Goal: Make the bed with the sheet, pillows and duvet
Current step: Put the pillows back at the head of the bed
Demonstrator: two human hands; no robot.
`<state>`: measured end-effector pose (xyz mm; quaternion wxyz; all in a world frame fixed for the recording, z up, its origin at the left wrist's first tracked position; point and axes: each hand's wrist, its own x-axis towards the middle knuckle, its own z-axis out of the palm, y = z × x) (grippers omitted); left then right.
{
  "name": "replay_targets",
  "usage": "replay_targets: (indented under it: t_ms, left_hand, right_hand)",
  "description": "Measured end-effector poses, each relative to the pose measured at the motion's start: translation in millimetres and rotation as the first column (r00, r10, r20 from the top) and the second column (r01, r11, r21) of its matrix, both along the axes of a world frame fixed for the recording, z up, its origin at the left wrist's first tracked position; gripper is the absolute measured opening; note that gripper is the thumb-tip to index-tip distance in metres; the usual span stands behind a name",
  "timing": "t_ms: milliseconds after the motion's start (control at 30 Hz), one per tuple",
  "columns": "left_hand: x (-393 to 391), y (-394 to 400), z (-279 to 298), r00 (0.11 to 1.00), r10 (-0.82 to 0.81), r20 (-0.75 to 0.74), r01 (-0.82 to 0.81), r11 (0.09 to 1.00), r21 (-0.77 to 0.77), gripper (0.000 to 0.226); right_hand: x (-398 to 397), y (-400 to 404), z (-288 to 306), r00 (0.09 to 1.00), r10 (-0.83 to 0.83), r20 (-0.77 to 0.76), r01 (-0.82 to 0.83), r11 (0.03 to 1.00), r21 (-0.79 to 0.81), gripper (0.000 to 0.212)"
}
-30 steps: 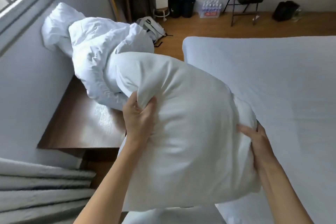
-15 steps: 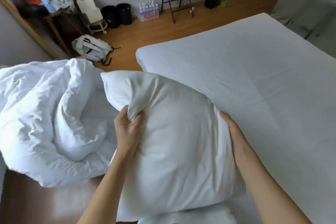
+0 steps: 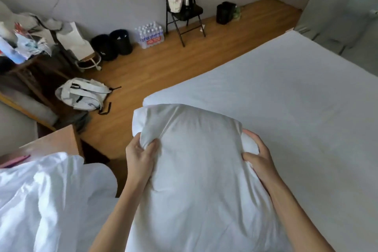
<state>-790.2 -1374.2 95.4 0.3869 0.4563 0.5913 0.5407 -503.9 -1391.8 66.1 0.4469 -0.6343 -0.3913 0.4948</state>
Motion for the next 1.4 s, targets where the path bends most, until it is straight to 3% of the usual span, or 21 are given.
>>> replay_targets:
  t_ms: [300, 433, 533, 667, 800, 967, 1200, 1267, 1300, 1400]
  left_hand:
    - [-80.9, 244.3, -0.7, 0.998, -0.056, 0.012, 0.056, 0.998, 0.015, 0.026]
    - [-143.2, 379.3, -29.0, 0.988, -0.154, -0.003, 0.154, 0.988, -0.011, 0.011]
    - [-200.2, 497.9, -40.3, 0.968, -0.245, -0.049, 0.244, 0.969, -0.029, 0.012]
    - [-271.6, 627.7, -30.4, 0.941, -0.328, -0.088, 0.319, 0.942, -0.105, 0.002]
    - [-318.4, 725.9, -19.7, 0.923, -0.365, -0.124, 0.349, 0.928, -0.132, 0.009]
    - [-344.6, 841.8, -35.4, 0.903, -0.397, -0.164, 0.361, 0.909, -0.208, 0.015]
    - [-342.2, 1026.1, -55.1, 0.881, -0.418, -0.223, 0.365, 0.899, -0.243, 0.024]
    - [-331.0, 1081.3, -52.4, 0.878, -0.409, -0.248, 0.351, 0.903, -0.247, 0.025]
    - [-325.0, 1108.4, -49.1, 0.878, -0.405, -0.255, 0.343, 0.904, -0.255, 0.025]
    - [-310.0, 1177.2, -38.3, 0.857, -0.434, -0.279, 0.383, 0.897, -0.218, 0.026]
  right_hand:
    - [-94.0, 232.6, 19.1, 0.995, -0.088, 0.043, 0.086, 0.995, 0.058, 0.037]
    - [-160.9, 343.0, -9.9, 0.978, -0.2, 0.058, 0.196, 0.978, 0.068, 0.044]
    - [-229.3, 438.8, -30.2, 0.956, -0.28, 0.089, 0.276, 0.96, 0.057, 0.052]
    - [-311.2, 551.9, -25.7, 0.943, -0.308, 0.129, 0.309, 0.951, 0.015, 0.058]
    - [-361.5, 645.1, -12.1, 0.93, -0.339, 0.142, 0.342, 0.94, 0.005, 0.062]
    - [-397.4, 752.1, -24.6, 0.891, -0.418, 0.178, 0.415, 0.908, 0.059, 0.065]
    - [-407.3, 927.9, -48.8, 0.854, -0.481, 0.197, 0.473, 0.877, 0.089, 0.043]
    - [-404.3, 979.6, -57.3, 0.815, -0.561, 0.147, 0.55, 0.828, 0.109, 0.065]
    - [-399.4, 1005.4, -59.0, 0.805, -0.574, 0.148, 0.563, 0.819, 0.109, 0.065]
    - [-381.7, 1070.0, -51.8, 0.786, -0.599, 0.152, 0.586, 0.801, 0.123, 0.03]
